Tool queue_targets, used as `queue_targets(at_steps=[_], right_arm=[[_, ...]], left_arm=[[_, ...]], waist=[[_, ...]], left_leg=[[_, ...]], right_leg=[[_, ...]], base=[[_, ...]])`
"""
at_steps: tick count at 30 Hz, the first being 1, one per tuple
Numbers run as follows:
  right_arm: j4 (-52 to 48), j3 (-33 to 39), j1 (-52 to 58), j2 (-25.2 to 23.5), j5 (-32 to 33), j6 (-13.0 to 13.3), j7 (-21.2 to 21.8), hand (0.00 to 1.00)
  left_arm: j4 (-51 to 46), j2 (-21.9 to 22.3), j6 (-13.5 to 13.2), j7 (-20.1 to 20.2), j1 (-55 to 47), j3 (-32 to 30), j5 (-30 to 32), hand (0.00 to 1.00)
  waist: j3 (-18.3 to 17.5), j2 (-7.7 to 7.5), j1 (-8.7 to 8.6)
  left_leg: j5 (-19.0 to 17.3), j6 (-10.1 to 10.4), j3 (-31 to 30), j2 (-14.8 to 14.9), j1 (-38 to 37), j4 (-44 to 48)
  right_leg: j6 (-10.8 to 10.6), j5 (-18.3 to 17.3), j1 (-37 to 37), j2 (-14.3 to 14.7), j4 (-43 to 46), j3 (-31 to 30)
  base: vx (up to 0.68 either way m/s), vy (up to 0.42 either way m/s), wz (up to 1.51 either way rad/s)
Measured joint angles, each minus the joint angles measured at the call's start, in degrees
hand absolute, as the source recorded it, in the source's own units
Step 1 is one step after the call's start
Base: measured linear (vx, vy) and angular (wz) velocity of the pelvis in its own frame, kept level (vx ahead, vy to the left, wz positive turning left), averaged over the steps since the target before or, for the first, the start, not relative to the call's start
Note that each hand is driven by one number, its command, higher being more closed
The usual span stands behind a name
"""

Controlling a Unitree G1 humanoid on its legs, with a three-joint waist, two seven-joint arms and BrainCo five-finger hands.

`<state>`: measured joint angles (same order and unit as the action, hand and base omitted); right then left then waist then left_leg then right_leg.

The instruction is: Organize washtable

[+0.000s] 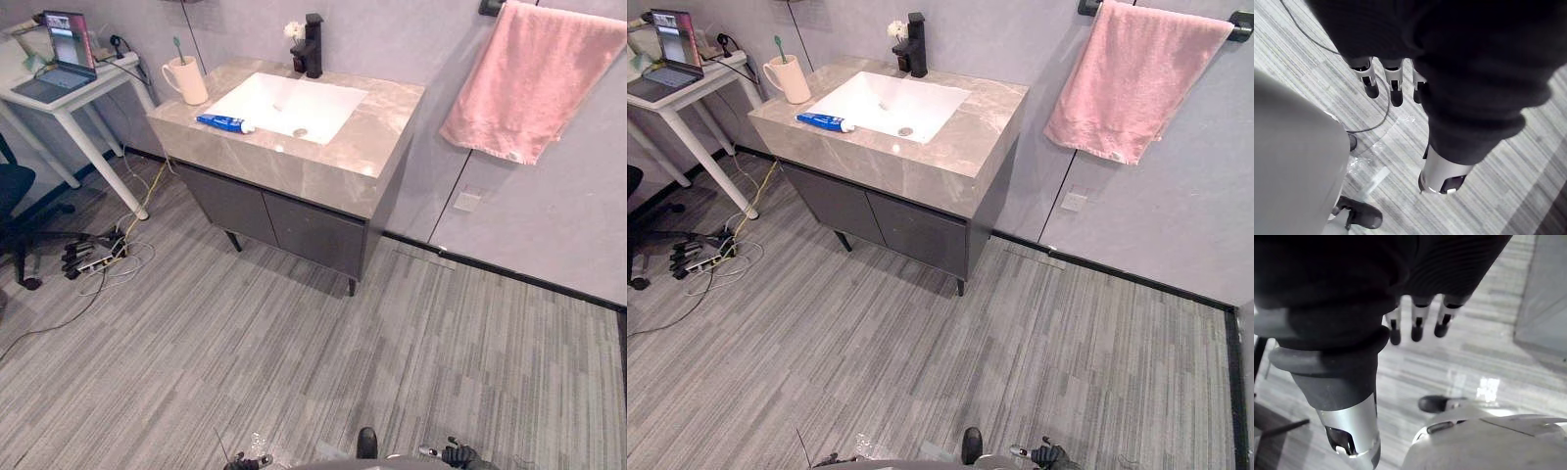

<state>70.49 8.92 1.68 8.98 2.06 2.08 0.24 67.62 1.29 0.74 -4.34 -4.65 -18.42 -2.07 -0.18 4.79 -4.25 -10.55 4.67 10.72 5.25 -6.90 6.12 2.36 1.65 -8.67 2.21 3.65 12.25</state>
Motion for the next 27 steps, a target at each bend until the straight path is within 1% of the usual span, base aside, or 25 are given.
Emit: queue_targets(at_steps=[1, 2, 3, 4, 5, 6, 7, 8, 9, 12, 13, 14, 15, 16, 17, 18, 19, 20, 21, 22, 23, 24, 25, 26, 27], right_arm=[[-0.02, -0.24, -0.03, 0.27, 0.0, 0.04, 0.0, 0.0], [-0.04, -0.48, -0.22, 0.75, 0.0, 0.17, 0.05, 0.0], [-0.02, -0.48, -0.24, 1.0, 0.04, 0.37, 0.05, 0.0], [0.07, -0.47, -0.15, 1.0, 0.08, 0.54, -0.02, 0.0], [0.12, -0.46, -0.1, 0.89, 0.21, 0.66, -0.02, 0.0], [-1.15, -0.53, -0.32, 1.34, 0.64, 1.35, 0.01, 0.0], [-1.56, -0.72, -0.34, 0.7, 0.62, 1.36, 0.03, 0.0], [-1.82, -1.06, 0.52, -0.42, 0.63, 1.01, 0.02, 0.0], [-1.92, -1.12, 2.65, -0.82, 0.62, 0.57, 0.0, 0.0], [-2.33, -2.54, 3.45, -0.89, 0.65, -0.1, -0.05, 0.0], [-3.09, -3.53, 3.86, -0.24, 0.61, -0.24, -0.03, 0.0], [-4.45, -4.96, 5.04, 0.77, 0.53, -0.16, -0.01, 0.0], [-4.39, -5.22, 4.93, 0.76, 0.33, -0.14, -0.06, 0.0], [-3.81, -5.33, 4.89, 0.78, -0.1, -0.43, -0.08, 0.0], [-3.85, -5.28, 4.88, 0.82, -0.41, -0.65, -0.1, 0.0], [-3.79, -5.25, 4.99, 0.8, -0.45, -0.82, -0.1, 0.0], [-2.83, -4.52, 4.96, 0.7, -0.53, -0.8, -0.03, 0.0], [-2.0, -4.41, 4.51, 0.66, -0.51, -1.03, -0.18, 0.0], [-1.8, -4.42, 4.43, 0.67, -0.41, -1.05, -0.2, 0.0], [-1.56, -4.38, 4.32, 0.44, -0.4, -1.03, -0.18, 0.0], [-1.31, -3.11, 4.24, 0.02, -0.39, -0.93, 0.07, 0.0], [-1.23, -2.87, 4.17, -0.34, -0.33, -0.82, 0.1, 0.0], [-1.25, -2.59, 4.03, -0.68, -0.32, -0.78, 0.1, 0.0], [-1.28, -1.66, 3.7, -1.25, -0.35, -0.59, 0.18, 0.0], [-1.46, -0.98, 3.55, -1.38, -0.3, -0.45, 0.49, 0.0]], left_arm=[[-0.05, 0.29, 0.0, 0.01, -0.03, 0.0, 0.0, 0.0], [-0.05, 0.79, 0.01, 0.07, 0.03, -0.11, 0.08, 0.0], [0.05, 1.01, 0.05, 0.27, 0.14, -0.18, 0.31, 0.0], [0.39, 1.14, 0.05, 0.46, 0.34, -0.2, 0.61, 0.0], [0.47, 1.2, 0.09, 0.62, 1.3, -0.14, 0.8, 0.0], [0.68, 1.45, 0.07, 0.53, 2.32, -0.16, 1.22, 0.0], [0.86, 0.82, 0.1, 0.48, 2.6, -0.36, 1.33, 0.0], [0.94, -0.11, 0.33, 0.42, 2.93, -2.24, 1.31, 0.0], [0.78, -0.08, 0.32, 0.41, 3.17, -3.69, 1.58, 0.0], [0.36, -0.05, 0.42, 0.39, 3.14, -4.81, 1.75, 0.0], [0.36, 0.62, 0.6, 0.4, 3.24, -4.83, 1.77, 0.0], [0.48, 1.92, 0.64, 0.53, 2.88, -4.88, 1.88, 0.0], [0.32, 2.29, 0.67, 0.57, 3.07, -4.91, 2.32, 0.0], [-0.17, 2.2, 0.59, 0.71, 3.34, -4.76, 2.9, 0.0], [-0.3, 2.02, 0.68, 0.72, 3.44, -4.83, 3.02, 0.0], [-0.24, 1.83, 0.67, 0.67, 3.47, -4.84, 3.05, 0.0], [-0.27, 1.21, 0.58, 0.67, 3.55, -4.76, 3.06, 0.0], [-0.22, -0.01, 0.6, 0.89, 3.56, -4.23, 3.17, 0.0], [-0.15, -0.39, 0.68, 1.24, 3.55, -4.02, 3.36, 0.0], [-0.05, -1.39, 0.75, 1.9, 3.54, -3.54, 3.79, 0.0], [0.27, -2.27, 0.69, 1.92, 3.39, -2.96, 3.86, 0.0], [0.17, -2.95, 0.57, 1.92, 3.42, -2.25, 3.73, 0.0], [0.14, -3.36, 0.57, 1.91, 3.43, -1.74, 3.71, 0.0], [-0.2, -3.79, 0.55, 1.92, 3.43, -1.42, 3.62, 0.0], [-0.33, -3.83, 0.55, 1.92, 3.43, -1.39, 3.35, 0.0]], waist=[[0.16, 0.16, 0.09], [0.61, 1.15, 0.15], [1.04, 1.74, 0.12], [1.29, 1.86, -0.09], [3.34, 1.5, -1.25], [5.38, 2.31, -2.17], [5.78, 1.17, -2.42], [6.37, -0.33, -1.98], [6.89, -1.45, -1.27], [7.21, -1.83, -1.38], [7.22, -1.04, -1.67], [6.12, 0.05, -1.93], [5.96, 0.43, -1.36], [5.87, 0.27, -1.19], [5.68, 0.24, -1.34], [5.55, 0.03, -1.39], [5.27, -0.39, -1.22], [5.2, -0.53, -1.2], [5.27, -0.67, -1.21], [6.0, -2.0, -1.27], [6.16, -2.75, -1.05], [6.25, -3.65, -0.67], [6.15, -3.88, -0.35], [6.18, -4.33, 0.24], [6.21, -4.44, 0.46]], left_leg=[[-0.64, 0.0, -0.3, 0.12, -0.21, 0.44], [-1.62, -0.66, -0.98, 0.75, -1.08, 0.35], [-2.49, -1.26, -1.81, 1.02, -1.84, -0.23], [-3.14, -1.98, -2.6, 0.91, -2.4, -0.88], [-3.22, -2.26, -2.96, 0.76, -4.42, -1.62], [-5.91, -5.02, -4.73, 1.17, -6.02, -2.46], [-7.34, -4.26, -5.5, 0.68, -6.45, -2.9], [-8.13, -4.9, -5.67, -0.5, -7.2, -2.34], [-9.2, -4.62, -5.96, -0.36, -8.37, -2.4], [-11.44, -4.22, -6.59, -0.25, -10.63, -2.64], [-12.44, -4.2, -6.98, 1.04, -12.32, -4.09], [-11.08, -2.62, -7.21, 2.33, -13.71, -4.95], [-9.89, -2.24, -6.05, 2.74, -13.68, -3.91], [-6.96, -0.91, -5.16, 3.26, -12.57, -0.44], [-3.91, -0.12, -5.64, 4.09, -9.98, 6.0], [-2.09, 0.36, -5.93, 4.36, -8.22, 10.38], [3.01, 1.71, -5.82, 4.96, -4.12, 20.41], [4.59, 2.2, -4.25, 7.02, 0.02, 32.45], [4.46, 1.98, -2.51, 8.28, 1.87, 38.45], [3.36, 0.72, -0.03, 10.09, 4.64, 47.33], [2.31, -0.6, 1.39, 11.0, 6.33, 53.84], [1.26, -0.18, 2.06, 11.48, 8.09, 56.39], [0.74, 0.17, 2.84, 11.87, 8.63, 55.64], [-0.22, -0.25, 4.07, 12.21, 9.17, 50.66], [-0.88, -0.04, 4.21, 12.21, 9.22, 46.75]], right_leg=[[-0.03, -0.98, -0.92, 0.06, 2.63, -0.52], [-0.54, -1.39, -1.38, 0.68, 4.9, -1.63], [-1.3, -1.87, -1.36, 1.12, 6.15, -1.89], [-2.61, -2.71, -1.44, 0.95, 7.41, -1.73], [-6.26, -5.09, -3.35, -0.55, 15.09, -1.4], [-7.43, -9.68, -9.54, -1.11, 24.09, -2.32], [-6.58, -9.99, -11.38, -1.12, 23.8, -3.77], [-5.03, -8.69, -13.25, -2.22, 20.69, -4.76], [-4.6, -6.9, -14.93, -2.46, 16.03, -4.29], [-3.54, -6.57, -16.96, -3.27, 15.06, -4.21], [-1.73, -5.43, -18.07, -3.18, 19.21, -3.12], [-1.62, -5.17, -18.17, -2.59, 21.21, -1.41], [-1.36, -4.88, -18.23, -2.54, 22.37, -1.41], [0.34, -5.0, -17.43, -2.58, 23.26, -0.97], [1.1, -6.59, -15.25, -2.77, 22.75, 0.26], [1.54, -7.29, -13.94, -2.78, 22.19, 0.49], [2.25, -8.51, -10.89, -2.93, 20.26, 0.66], [2.4, -9.31, -7.11, -2.93, 17.81, 0.48], [2.51, -9.43, -4.67, -2.83, 16.2, 0.44], [2.52, -9.44, 0.85, -2.85, 12.96, -0.13], [2.51, -9.42, 6.5, -3.41, 10.22, -0.52], [2.51, -9.41, 11.08, -3.76, 8.15, -1.73], [2.51, -9.41, 13.04, -3.95, 7.44, -2.11], [2.5, -9.41, 16.63, -4.46, 6.2, -3.43], [2.5, -9.41, 18.06, -4.78, 6.0, -4.09]], base=[[0.11, 0.064, -0.36], [0.07, 0.053, -0.34], [0.05, 0.053, -0.27], [0.02, 0.087, -0.03], [-0.06, 0.065, 0.26], [-0.11, 0.049, 0.29], [-0.11, 0.018, 0.21], [-0.06, 0.02, 0.16], [0.02, 0.021, 0.15], [0.18, -0.056, 0.24], [0.36, -0.135, 0.51], [0.44, -0.124, 0.49], [0.53, -0.145, 0.39], [0.58, -0.174, 0.27], [0.57, -0.217, 0.32], [0.69, -0.277, 0.32], [0.58, -0.231, 0.24], [0.69, -0.261, 0.2], [0.56, -0.183, 0.22], [0.63, -0.173, 0.16], [0.56, -0.109, 0.11], [0.42, -0.047, -0.01], [0.36, 0.01, -0.16], [0.27, 0.04, -0.24], [0.31, 0.082, -0.39]])
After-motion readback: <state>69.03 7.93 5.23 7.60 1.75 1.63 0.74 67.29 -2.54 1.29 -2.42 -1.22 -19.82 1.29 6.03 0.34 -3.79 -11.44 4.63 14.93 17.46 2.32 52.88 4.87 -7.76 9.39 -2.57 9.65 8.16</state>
